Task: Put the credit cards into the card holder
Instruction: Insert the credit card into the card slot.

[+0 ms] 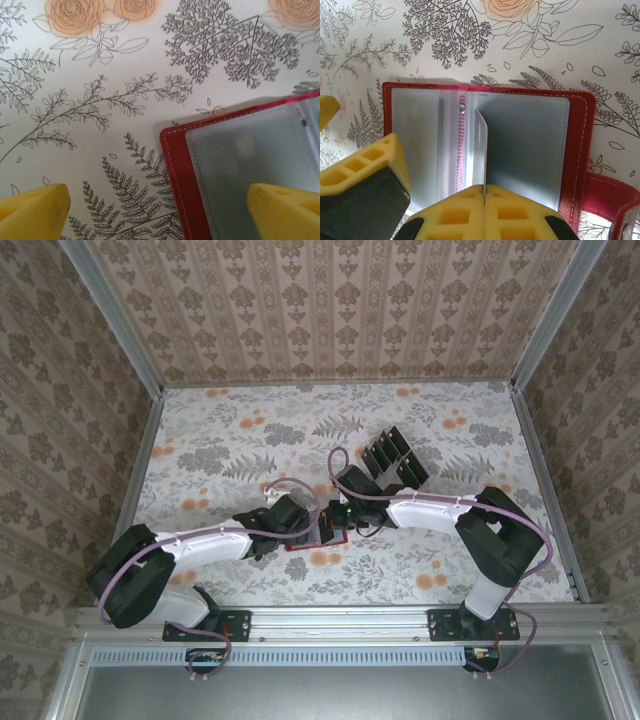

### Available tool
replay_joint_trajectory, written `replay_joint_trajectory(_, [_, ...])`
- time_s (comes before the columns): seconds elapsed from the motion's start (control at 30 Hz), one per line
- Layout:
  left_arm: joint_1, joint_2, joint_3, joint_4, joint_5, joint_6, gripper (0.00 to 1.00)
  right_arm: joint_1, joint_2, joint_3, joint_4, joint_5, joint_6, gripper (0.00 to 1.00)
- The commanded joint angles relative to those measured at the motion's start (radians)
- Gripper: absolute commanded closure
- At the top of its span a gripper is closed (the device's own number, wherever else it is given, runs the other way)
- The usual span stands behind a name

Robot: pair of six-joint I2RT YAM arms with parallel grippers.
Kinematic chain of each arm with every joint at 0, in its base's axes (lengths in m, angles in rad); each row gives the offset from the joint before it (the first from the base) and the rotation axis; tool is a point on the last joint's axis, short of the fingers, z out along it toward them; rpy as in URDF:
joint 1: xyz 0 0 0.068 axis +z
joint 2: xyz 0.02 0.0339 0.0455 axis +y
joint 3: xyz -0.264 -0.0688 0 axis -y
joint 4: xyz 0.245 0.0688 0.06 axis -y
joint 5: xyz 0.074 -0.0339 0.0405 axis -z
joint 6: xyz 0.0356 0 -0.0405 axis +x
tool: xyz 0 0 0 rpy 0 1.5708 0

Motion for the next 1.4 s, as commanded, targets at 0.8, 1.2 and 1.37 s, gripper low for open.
replay_joint_trajectory(0.8, [-0.009,-0.017,-0.09,-0.096,-0.053,-0.118,0.0,-0.034,0.029,-0.059,0.043,0.008,0.024,1.0])
replay_joint_trajectory(1.2, [-0.01,-0.016,-0.107,-0.084,-0.046,-0.131,0.0,-0.048,-0.025,-0.092,0.221,-0.094,0.05,1.0])
replay_joint_trajectory(1.37, [-0.01,-0.015,-0.111,-0.079,-0.045,-0.131,0.0,-0.05,-0.011,-0.11,0.285,-0.115,0.056,1.0])
